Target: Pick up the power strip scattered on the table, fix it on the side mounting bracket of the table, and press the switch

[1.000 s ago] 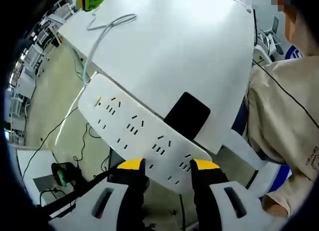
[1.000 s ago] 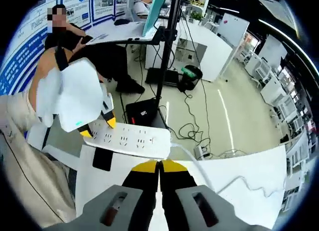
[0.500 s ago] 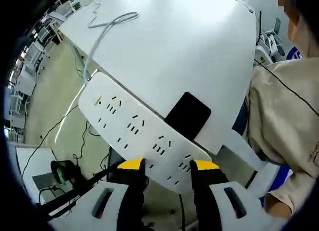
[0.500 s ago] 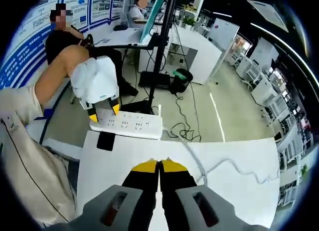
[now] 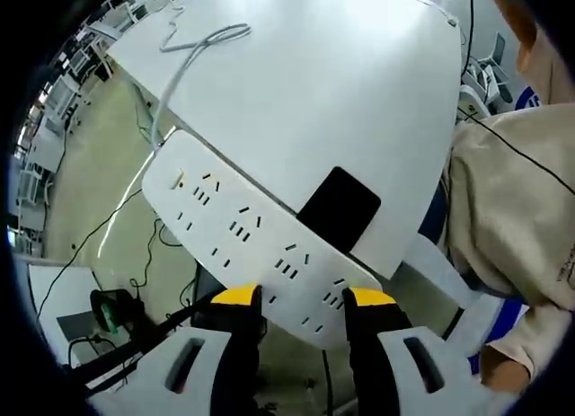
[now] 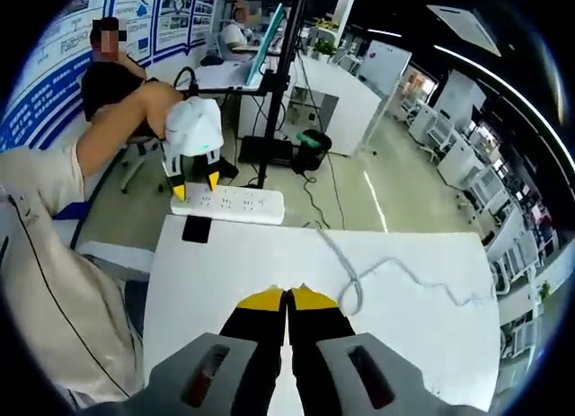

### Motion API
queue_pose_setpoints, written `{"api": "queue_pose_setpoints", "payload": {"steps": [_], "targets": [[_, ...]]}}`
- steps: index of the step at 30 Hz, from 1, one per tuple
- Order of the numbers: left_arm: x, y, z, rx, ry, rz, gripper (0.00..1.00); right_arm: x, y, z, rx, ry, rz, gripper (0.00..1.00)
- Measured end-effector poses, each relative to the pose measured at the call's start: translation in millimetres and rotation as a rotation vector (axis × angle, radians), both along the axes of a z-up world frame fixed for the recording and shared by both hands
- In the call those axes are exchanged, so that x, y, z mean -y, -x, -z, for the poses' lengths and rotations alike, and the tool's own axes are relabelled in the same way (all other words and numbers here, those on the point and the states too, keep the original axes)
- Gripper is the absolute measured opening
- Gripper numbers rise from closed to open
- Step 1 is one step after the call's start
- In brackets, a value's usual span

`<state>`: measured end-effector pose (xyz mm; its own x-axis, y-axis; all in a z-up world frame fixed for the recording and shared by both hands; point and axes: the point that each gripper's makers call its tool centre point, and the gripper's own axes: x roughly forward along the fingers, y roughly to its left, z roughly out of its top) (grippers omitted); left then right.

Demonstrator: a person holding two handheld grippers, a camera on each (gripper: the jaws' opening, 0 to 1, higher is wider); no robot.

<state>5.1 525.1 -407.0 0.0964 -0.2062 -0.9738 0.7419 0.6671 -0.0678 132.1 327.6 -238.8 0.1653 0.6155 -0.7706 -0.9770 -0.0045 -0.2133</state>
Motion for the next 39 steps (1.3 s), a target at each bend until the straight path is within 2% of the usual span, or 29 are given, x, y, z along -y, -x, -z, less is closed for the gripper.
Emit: {"api": "queue_pose_setpoints", "payload": {"steps": [7,12,17,28,31,33,39], "targets": [[0,0.0,0.2,-0.004,-0.007,0.003,0.41,20,-7,-21.9,0.009,-0.092,0.038,0.0],[1,1.1,0.4,-0.009,-0.014,0.005,0.41,39,-14,-30.3,0.011,-0.156,0.073,0.0],[0,1.4,0.8,-0.01,-0.016,0.004,0.42,64,-24,-24.7,0.045,-0.195,0.128,0.0],[1,2.5,1.8,-0.035,-0.049,0.007,0.42,122,-31,-10.4,0.037,-0.272,0.231,0.01],[0,2.7,1.9,-0.044,-0.065,0.006,0.42,135,-29,-10.0,0.048,-0.296,0.242,0.03],[-1,2.8,1.8,-0.046,-0.068,0.006,0.41,143,-24,-14.7,0.048,-0.353,0.239,0.04],[-2,3.1,1.4,-0.04,-0.058,0.006,0.41,170,-10,-20.1,0.047,-0.439,0.238,0.06]]}}
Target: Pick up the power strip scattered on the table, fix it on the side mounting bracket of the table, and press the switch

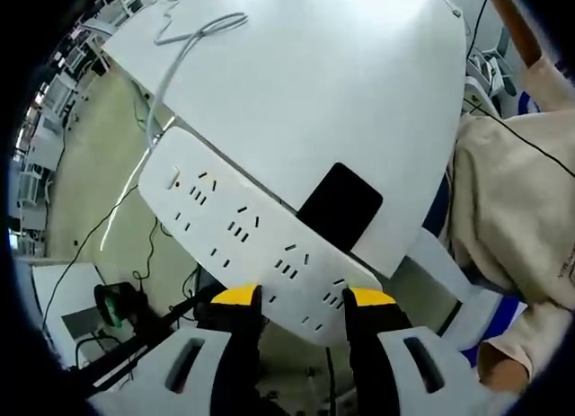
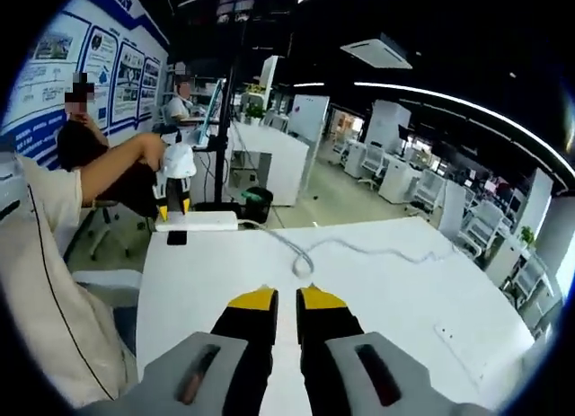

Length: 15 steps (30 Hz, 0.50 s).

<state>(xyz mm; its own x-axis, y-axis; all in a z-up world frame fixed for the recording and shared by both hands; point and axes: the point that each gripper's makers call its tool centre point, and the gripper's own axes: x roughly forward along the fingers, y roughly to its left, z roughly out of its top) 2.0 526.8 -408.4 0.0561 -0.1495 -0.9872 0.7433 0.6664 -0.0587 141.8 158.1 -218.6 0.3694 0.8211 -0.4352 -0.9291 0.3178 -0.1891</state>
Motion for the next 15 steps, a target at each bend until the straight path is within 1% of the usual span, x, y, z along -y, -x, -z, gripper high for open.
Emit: {"api": "queue_pose_setpoints", "payload": {"steps": [2,4,8,11,15], "targets": [[-1,0.0,-0.3,0.008,0.009,-0.004,0.42,12,5,-1.1,0.002,-0.038,0.011,0.06],[0,0.2,-0.6,0.015,0.016,-0.005,0.42,22,11,-1.3,-0.015,-0.09,0.021,0.06],[1,1.0,-0.9,0.024,0.029,-0.005,0.42,43,17,5.1,-0.019,-0.132,0.043,0.06],[2,1.5,-1.3,0.031,0.038,-0.006,0.42,59,16,8.9,-0.022,-0.173,0.082,0.06],[2,0.8,-1.6,0.034,0.035,-0.01,0.42,74,13,6.1,-0.016,-0.237,0.125,0.07]]}}
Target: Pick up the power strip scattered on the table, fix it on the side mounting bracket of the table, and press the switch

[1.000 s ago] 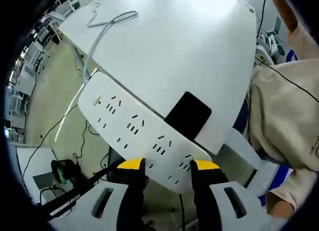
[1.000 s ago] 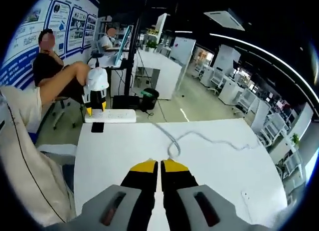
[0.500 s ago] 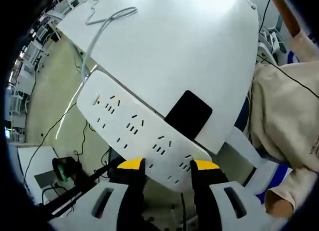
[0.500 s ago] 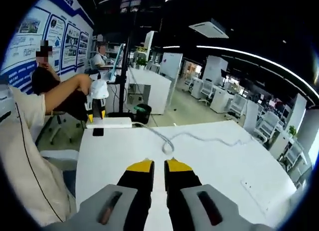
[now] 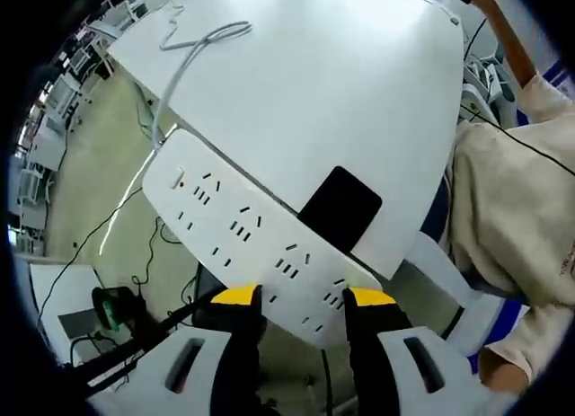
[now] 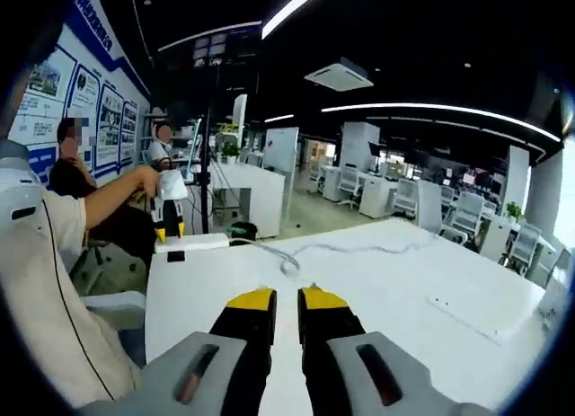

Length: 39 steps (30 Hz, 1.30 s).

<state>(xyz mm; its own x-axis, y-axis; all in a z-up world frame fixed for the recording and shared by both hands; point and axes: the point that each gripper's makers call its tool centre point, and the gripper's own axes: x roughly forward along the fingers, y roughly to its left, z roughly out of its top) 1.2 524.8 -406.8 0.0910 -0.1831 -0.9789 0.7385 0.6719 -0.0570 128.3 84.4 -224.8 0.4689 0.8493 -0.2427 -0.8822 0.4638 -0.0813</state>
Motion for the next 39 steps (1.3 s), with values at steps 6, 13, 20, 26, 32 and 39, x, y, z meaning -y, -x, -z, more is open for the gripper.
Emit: {"api": "queue_pose_setpoints", "payload": {"steps": [6,13,20,26,32,39], "targets": [[0,0.8,-1.1,0.014,0.002,-0.001,0.42,16,-2,-1.5,0.013,-0.031,0.038,0.08],[0,1.5,-1.8,0.029,0.026,-0.031,0.39,31,2,5.7,0.012,-0.059,0.059,0.09],[0,-1.4,-3.4,0.069,0.065,0.015,0.41,45,4,14.8,-0.006,-0.079,0.08,0.09],[6,6.4,-5.9,0.11,0.11,0.07,0.5,54,8,17.2,-0.028,-0.109,0.085,0.09],[17,-1.7,-29.7,0.222,0.209,0.063,0.5,64,11,17.7,-0.034,-0.108,0.099,0.09],[23,-26.2,-47.7,0.403,0.207,0.091,0.49,70,13,20.8,-0.027,-0.092,0.111,0.12]]}}
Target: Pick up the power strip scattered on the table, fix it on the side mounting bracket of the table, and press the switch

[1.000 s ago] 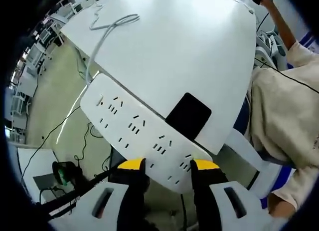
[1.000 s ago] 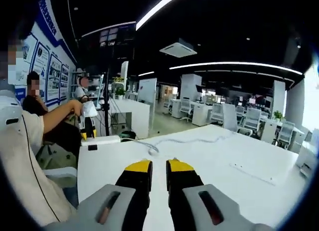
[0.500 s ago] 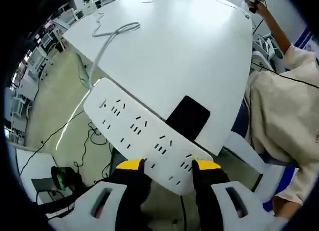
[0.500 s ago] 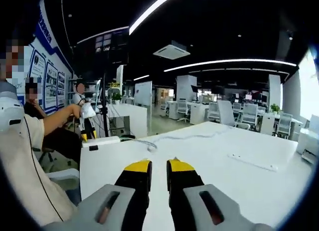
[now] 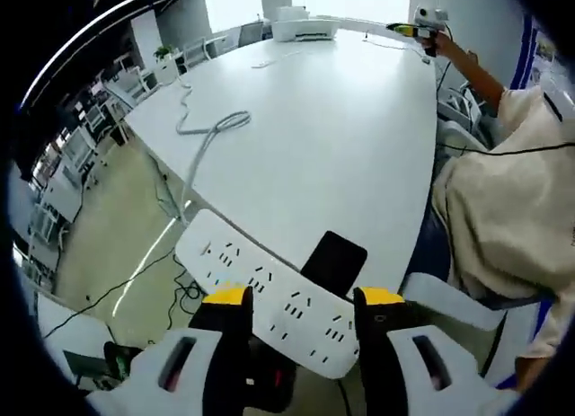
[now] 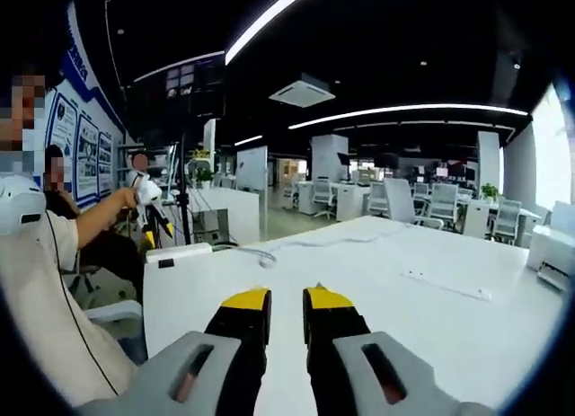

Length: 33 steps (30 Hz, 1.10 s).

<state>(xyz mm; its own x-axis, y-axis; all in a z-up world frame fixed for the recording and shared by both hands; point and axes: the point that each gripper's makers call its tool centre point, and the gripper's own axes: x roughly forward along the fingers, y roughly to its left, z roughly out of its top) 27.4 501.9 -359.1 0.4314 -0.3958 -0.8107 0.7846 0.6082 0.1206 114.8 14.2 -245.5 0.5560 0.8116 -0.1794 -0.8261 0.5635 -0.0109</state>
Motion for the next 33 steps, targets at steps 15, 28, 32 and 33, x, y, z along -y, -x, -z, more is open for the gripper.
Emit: {"api": "queue_pose_setpoints", "payload": {"steps": [15,28,32,33], "targets": [[44,-29.8,-28.5,0.293,0.167,0.002,0.53,3,4,1.5,0.048,-0.007,0.024,0.17],[76,-50.1,-51.6,0.454,0.344,-0.108,0.53,9,5,1.8,0.129,-0.065,0.07,0.23],[86,-52.4,-56.2,0.501,0.386,-0.121,0.53,14,5,2.4,0.141,-0.061,0.096,0.24],[89,-53.7,-59.3,0.526,0.392,-0.125,0.54,16,5,1.8,0.145,-0.063,0.101,0.24]]}}
